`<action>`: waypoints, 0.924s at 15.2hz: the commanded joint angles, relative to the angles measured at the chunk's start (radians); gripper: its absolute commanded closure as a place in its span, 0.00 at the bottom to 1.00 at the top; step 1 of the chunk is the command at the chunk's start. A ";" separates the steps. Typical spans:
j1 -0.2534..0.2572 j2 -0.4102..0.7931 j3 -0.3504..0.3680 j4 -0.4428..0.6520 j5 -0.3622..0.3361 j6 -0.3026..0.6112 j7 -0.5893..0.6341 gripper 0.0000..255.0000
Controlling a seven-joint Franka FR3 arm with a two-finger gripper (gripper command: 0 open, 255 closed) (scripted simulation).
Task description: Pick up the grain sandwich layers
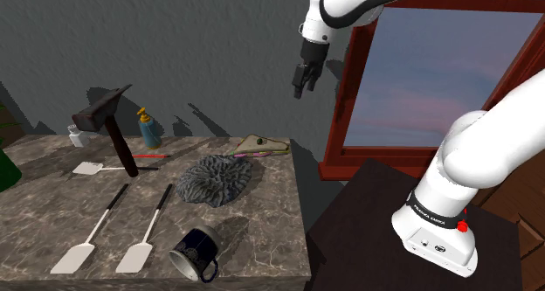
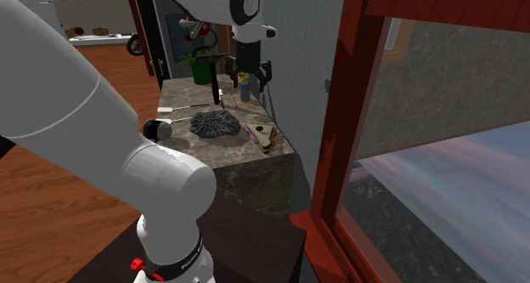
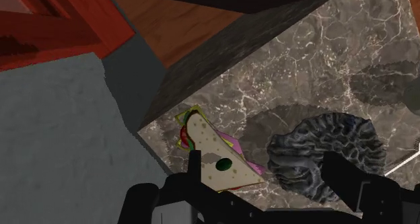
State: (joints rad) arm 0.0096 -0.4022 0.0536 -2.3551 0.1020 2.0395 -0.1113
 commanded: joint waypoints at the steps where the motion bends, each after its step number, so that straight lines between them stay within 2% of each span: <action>1: 0.000 0.080 0.005 0.020 -0.006 0.049 -0.003 0.00; 8: 0.009 0.353 0.032 0.135 -0.041 0.172 0.020 0.00; 14: 0.024 0.592 0.042 0.280 -0.087 0.234 0.049 0.00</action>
State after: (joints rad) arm 0.0306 0.1486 0.0950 -2.1000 0.0234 2.2623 -0.0670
